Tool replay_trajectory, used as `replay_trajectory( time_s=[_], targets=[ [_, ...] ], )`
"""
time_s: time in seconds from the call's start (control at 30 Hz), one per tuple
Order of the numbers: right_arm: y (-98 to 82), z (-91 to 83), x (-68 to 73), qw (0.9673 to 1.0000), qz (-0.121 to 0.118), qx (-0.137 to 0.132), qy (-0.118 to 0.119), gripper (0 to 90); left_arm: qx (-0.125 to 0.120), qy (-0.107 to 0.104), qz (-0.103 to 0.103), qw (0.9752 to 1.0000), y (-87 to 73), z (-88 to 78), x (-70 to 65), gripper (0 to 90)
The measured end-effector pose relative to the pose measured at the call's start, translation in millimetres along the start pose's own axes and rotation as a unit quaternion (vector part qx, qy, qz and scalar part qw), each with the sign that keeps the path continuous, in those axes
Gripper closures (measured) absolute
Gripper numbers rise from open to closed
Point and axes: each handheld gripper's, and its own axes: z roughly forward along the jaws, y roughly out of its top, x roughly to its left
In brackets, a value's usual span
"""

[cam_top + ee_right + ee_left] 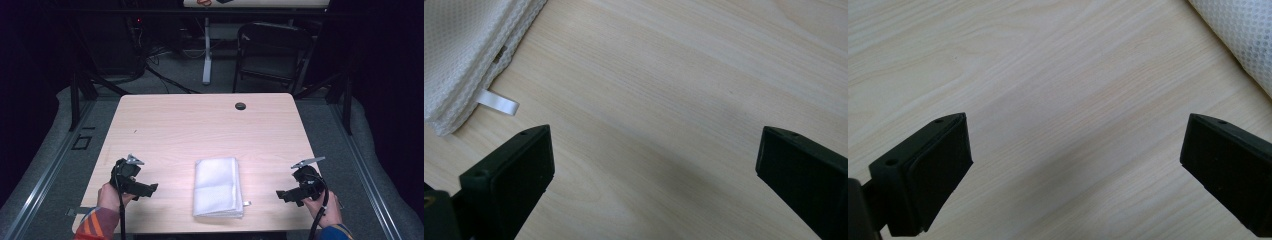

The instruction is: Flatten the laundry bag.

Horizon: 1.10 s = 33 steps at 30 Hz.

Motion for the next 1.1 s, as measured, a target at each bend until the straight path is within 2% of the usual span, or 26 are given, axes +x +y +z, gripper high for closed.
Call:
replay_trajectory(
  time_s=[0.03,0.23,0.3,0.4,0.53,0.6,0.67,0.73,0.8,0.83,0.9,0.93,1.03,1.1],
  targets=[
    [-0.2,1.0,1.3,0.9999,0.006,-0.006,0.007,2.0,-0.002,-0.001,0.001,1.0,0.3,-0.1,-0.5,0.0],
    [1.3,1.4,3.5,1.0,0.001,-0.004,0.008,2.3,-0.006,-0.006,0.004,1.0,0.2,-3.1,-5.3,0.0],
    [2.8,1.8,6.8,0.9999,-0.005,-0.001,0.009,2.3,-0.012,-0.015,0.003,0.9998,0.8,-4.3,-8.6,0.0],
    [2.9,2.0,7.4,0.9999,-0.013,0.002,0.004,2.4,-0.016,-0.017,0.008,0.9997,3.2,-5.1,-13.5,0.0],
    [2.8,3.0,8.0,0.9998,-0.011,0.003,0.015,2.6,-0.028,-0.027,0.021,0.999,9.5,-4.4,-28.6,0.0],
    [2.5,3.5,8.2,0.9999,-0.006,0.0,0.014,2.6,-0.034,-0.033,0.041,0.998,13.4,-4.5,-41.4,0.0],
    [2.7,3.9,8.7,0.9999,-0.007,0.0,0.014,2.7,-0.038,-0.035,0.042,0.9978,14.2,-4.5,-44.9,0.0],
    [2.8,4.2,9.8,0.9999,-0.009,0.002,0.01,2.8,-0.044,-0.044,0.05,0.9968,16.7,-4.4,-53.7,0.0],
    [3.4,4.1,10.1,0.9998,-0.012,0.009,0.015,2.9,-0.047,-0.054,0.06,0.9956,19.1,-3.3,-64.4,0.0],
    [3.5,4.1,10.4,0.9998,-0.012,0.01,0.016,2.9,-0.046,-0.061,0.074,0.9943,20.8,-2.9,-72.6,0.0],
    [3.1,5.0,11.3,0.9998,-0.006,0.003,0.021,3.1,-0.05,-0.064,0.087,0.9929,22.2,-1.3,-82.9,0.0],
    [3.3,4.7,11.3,0.9997,-0.007,0.006,0.021,3.6,-0.05,-0.064,0.087,0.9929,22.2,-1.3,-82.9,0.0],
    [2.9,5.4,12.0,0.9998,-0.006,0.007,0.02,3.6,-0.043,-0.083,0.106,0.99,24.4,5.1,-101.0,0.0],
    [3.1,5.0,11.6,0.9997,-0.01,0.014,0.018,3.6,-0.04,-0.087,0.112,0.9891,25.1,7.2,-104.3,0.0]
  ],
)
